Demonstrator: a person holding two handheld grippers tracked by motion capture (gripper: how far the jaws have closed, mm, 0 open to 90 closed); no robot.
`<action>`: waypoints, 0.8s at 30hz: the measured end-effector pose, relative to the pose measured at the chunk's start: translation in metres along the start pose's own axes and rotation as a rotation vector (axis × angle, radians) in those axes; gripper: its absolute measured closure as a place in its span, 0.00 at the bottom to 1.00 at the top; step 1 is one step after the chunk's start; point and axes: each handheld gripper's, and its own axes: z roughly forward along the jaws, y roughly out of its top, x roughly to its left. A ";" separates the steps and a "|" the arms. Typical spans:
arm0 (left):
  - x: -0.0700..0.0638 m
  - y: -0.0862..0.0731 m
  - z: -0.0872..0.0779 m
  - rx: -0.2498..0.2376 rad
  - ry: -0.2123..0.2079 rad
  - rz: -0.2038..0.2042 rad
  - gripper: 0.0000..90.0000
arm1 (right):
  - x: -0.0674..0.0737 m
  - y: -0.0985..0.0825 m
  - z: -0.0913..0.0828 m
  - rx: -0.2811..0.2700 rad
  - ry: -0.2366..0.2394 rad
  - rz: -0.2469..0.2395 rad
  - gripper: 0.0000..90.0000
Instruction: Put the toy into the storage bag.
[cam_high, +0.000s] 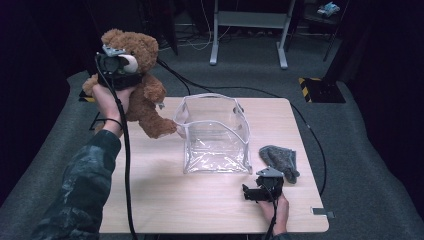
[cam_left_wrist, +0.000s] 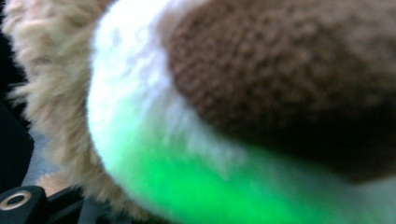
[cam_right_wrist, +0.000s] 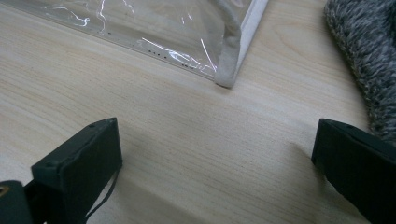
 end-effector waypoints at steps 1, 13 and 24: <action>0.000 0.000 0.000 0.000 0.000 0.000 0.49 | 0.000 0.000 0.000 0.000 0.000 0.000 0.01; -0.013 0.040 -0.005 -0.056 0.013 0.005 0.49 | 0.000 0.000 0.000 0.001 0.001 -0.003 0.01; -0.046 0.057 0.009 -0.071 -0.041 0.013 0.48 | -0.001 0.000 -0.001 0.006 0.006 -0.014 0.01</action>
